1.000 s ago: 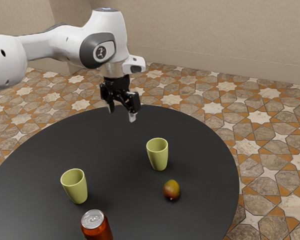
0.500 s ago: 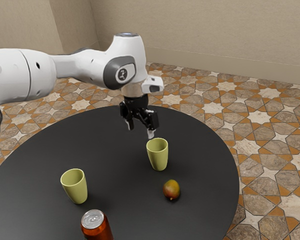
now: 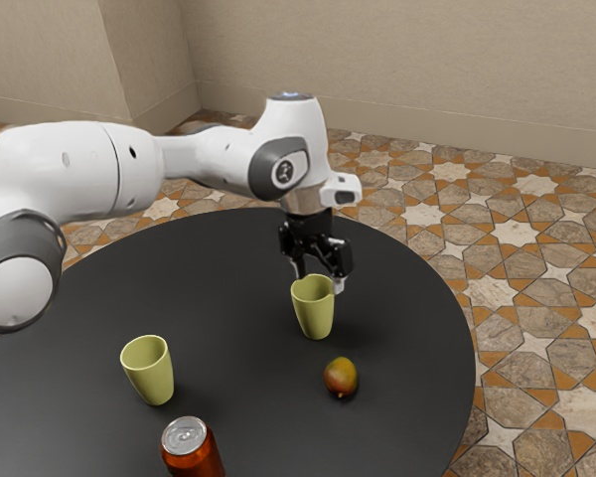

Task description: Place the right cup onto the left cup

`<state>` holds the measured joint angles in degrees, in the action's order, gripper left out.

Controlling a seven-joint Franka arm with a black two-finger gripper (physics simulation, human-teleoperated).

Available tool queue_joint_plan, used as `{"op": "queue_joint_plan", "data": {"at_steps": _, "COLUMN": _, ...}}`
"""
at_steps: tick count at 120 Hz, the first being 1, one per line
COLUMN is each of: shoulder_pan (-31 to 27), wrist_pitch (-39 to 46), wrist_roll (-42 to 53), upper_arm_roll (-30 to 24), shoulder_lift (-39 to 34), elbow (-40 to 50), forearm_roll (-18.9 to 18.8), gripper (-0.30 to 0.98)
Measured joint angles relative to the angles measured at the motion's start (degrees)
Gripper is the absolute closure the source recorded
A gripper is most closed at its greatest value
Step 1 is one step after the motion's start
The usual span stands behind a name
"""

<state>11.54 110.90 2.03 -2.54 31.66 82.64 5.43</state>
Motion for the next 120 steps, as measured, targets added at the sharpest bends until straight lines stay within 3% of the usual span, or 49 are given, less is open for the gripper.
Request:
{"op": "queue_joint_plan", "data": {"at_steps": 76, "shoulder_pan": -0.73, "wrist_pitch": 1.13, "wrist_roll": 0.50, "upper_arm_roll": -1.49, "shoulder_lift": 8.46, "elbow": -6.05, "forearm_roll": -0.14, "gripper": 0.10}}
{"op": "queue_joint_plan", "data": {"at_steps": 98, "shoulder_pan": -0.73, "wrist_pitch": 1.10, "wrist_roll": 0.56, "upper_arm_roll": -1.51, "shoulder_lift": 8.65, "elbow": -6.40, "forearm_roll": -0.11, "gripper": 0.22}}
{"op": "queue_joint_plan", "data": {"at_steps": 120, "shoulder_pan": -0.73, "wrist_pitch": 0.80, "wrist_roll": 0.36, "upper_arm_roll": -1.51, "shoulder_lift": 8.66, "elbow": -6.41, "forearm_roll": 0.00, "gripper": 0.46}}
